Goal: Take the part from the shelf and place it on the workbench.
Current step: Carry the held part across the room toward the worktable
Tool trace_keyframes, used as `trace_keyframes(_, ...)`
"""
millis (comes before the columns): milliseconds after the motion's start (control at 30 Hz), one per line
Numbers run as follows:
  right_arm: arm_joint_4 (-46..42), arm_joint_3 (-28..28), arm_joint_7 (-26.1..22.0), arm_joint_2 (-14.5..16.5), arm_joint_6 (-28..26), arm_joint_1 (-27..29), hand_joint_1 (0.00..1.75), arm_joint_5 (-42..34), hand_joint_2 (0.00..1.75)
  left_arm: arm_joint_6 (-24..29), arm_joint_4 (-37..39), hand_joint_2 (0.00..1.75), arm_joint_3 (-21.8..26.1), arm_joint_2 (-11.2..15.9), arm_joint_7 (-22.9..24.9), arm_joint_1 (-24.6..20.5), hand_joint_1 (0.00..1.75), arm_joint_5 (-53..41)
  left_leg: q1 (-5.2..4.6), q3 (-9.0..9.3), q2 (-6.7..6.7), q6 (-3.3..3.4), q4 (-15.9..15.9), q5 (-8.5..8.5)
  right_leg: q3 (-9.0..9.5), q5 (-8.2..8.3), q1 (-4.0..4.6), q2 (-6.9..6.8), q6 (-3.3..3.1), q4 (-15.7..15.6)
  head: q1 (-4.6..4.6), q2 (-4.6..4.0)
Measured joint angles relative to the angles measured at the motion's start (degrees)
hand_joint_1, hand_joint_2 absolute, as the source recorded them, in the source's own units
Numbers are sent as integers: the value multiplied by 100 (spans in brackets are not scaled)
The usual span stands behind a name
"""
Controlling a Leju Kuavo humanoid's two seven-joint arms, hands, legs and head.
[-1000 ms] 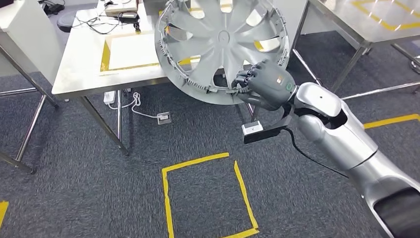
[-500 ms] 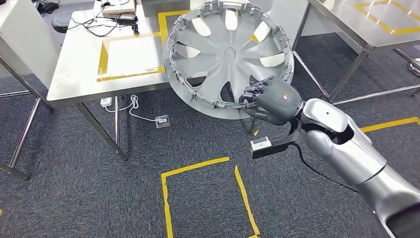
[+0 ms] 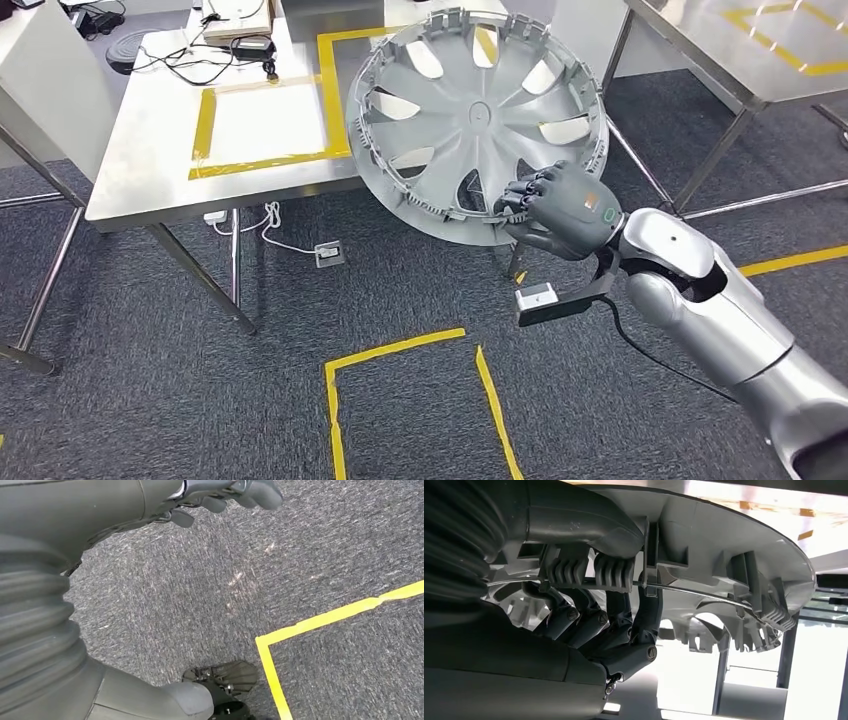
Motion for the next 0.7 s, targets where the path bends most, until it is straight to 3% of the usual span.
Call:
trace_keyframes(67,0,-10,-8,3,7,-14,175,3,175,5,-4,175,0,0,-17,-4,0,8,10,-244,15,-49,493,-213,82,-51,-10,-13,-72,-16,-11,0)
trace_keyframes(133,1,-14,-10,10,15,-17,175,10,175,7,-3,175,0,-1,-24,3,0,16,14,-723,21,-76,1270,-457,138,-110,-3,-19,-106,-13,-15,0)
trace_keyframes(167,1,-13,-10,15,17,-15,175,17,175,7,-1,175,0,-1,-24,11,0,17,15,-922,21,-79,1527,-468,169,-142,1,-15,-108,-10,-15,0)
trace_keyframes(200,1,-13,-10,21,18,-13,175,26,175,7,1,175,0,-1,-24,19,0,18,15,-1025,22,-74,1578,-358,209,-179,4,-9,-106,-7,-15,0)
trace_keyframes(233,1,-12,-11,28,18,-12,175,35,175,7,2,175,0,-1,-24,24,0,19,15,-1003,22,-57,1380,-123,265,-221,7,-3,-99,-4,-15,0)
trace_keyframes(300,2,-11,-12,44,16,-13,175,51,175,7,4,175,1,2,-24,25,0,20,2,-738,19,7,611,420,380,-315,14,3,-72,-1,-14,0)
trace_keyframes(333,4,-10,-11,51,15,-17,175,56,175,7,4,175,1,4,-24,22,0,23,-8,-598,17,41,265,566,410,-354,27,8,-49,6,-14,0)
trace_keyframes(400,10,-7,-9,61,6,-23,175,66,175,7,7,175,2,8,-23,17,0,30,-34,-485,11,94,-10,576,408,-393,35,14,12,4,-13,0)
trace_keyframes(533,14,-5,-28,76,-18,-53,175,82,175,8,3,175,5,9,-23,9,0,42,-1,-378,0,200,-127,514,364,-512,20,0,153,124,-8,0)
trace_keyframes(567,19,-5,-32,80,-25,-63,175,88,175,8,1,175,7,7,-24,-1,0,44,16,-335,-3,228,-149,499,234,-614,16,-6,183,373,-1,0)
trace_keyframes(633,39,-5,-39,89,-34,-63,175,102,175,9,2,175,7,-1,-24,-8,0,43,20,-285,-9,262,-155,447,-215,-860,3,-7,228,1131,9,0)
trace_keyframes(667,55,-4,-46,94,-38,-55,175,109,175,9,3,175,7,-5,-22,1,0,43,21,-257,-11,266,-150,415,-442,-916,-5,-7,246,1453,9,0)
trace_keyframes(700,71,-3,-56,100,-40,-47,175,115,175,9,4,175,7,-7,-21,14,0,42,23,-222,-12,261,-142,377,-581,-863,-15,-8,260,1587,10,0)
